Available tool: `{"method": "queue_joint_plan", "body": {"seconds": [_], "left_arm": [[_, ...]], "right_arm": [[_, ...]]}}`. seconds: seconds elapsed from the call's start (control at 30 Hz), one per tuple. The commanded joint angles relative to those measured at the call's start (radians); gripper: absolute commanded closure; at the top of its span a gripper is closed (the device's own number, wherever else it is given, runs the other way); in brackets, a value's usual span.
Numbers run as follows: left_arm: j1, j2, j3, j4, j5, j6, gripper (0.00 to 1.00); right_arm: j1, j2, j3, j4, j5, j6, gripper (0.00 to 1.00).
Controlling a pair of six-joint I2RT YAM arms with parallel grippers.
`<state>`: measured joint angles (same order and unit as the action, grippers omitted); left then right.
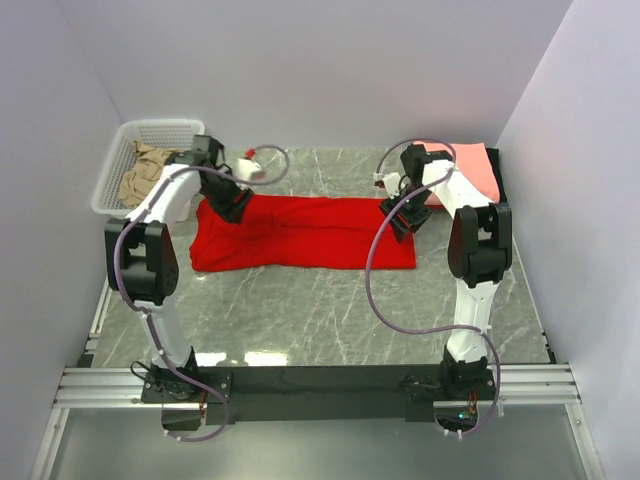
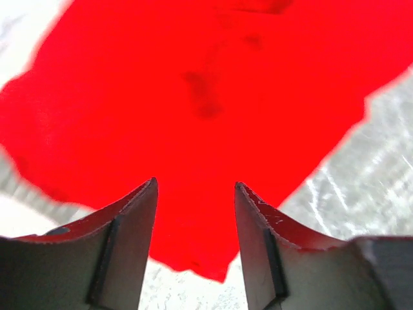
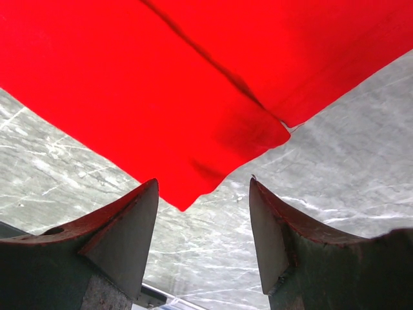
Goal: Fold and stack the t-shirts
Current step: Fold the tshirt
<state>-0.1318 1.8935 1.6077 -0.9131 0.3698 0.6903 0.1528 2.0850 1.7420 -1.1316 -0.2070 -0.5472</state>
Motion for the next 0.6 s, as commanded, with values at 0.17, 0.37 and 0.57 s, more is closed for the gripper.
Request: {"method": "queue_joint_plan", "body": {"seconds": [0.17, 0.37, 0.57], "left_arm": [[0.110, 0.067, 0.054, 0.029, 0.046, -0.132, 0.54], [0.110, 0.044, 0.000, 0.085, 0.041, -0.244, 0.56], [0.110, -0.049, -0.110, 0.141, 0.034, -0.320, 0.54]], "right_arm": [[0.019, 0.056, 0.111, 0.027, -0.034, 0.044, 0.46], [0.045, 0.159, 0.172, 0.087, -0.016, 0.079, 0.50], [0.060, 0.218, 0.165, 0.076, 0.063, 0.096, 0.62]]}}
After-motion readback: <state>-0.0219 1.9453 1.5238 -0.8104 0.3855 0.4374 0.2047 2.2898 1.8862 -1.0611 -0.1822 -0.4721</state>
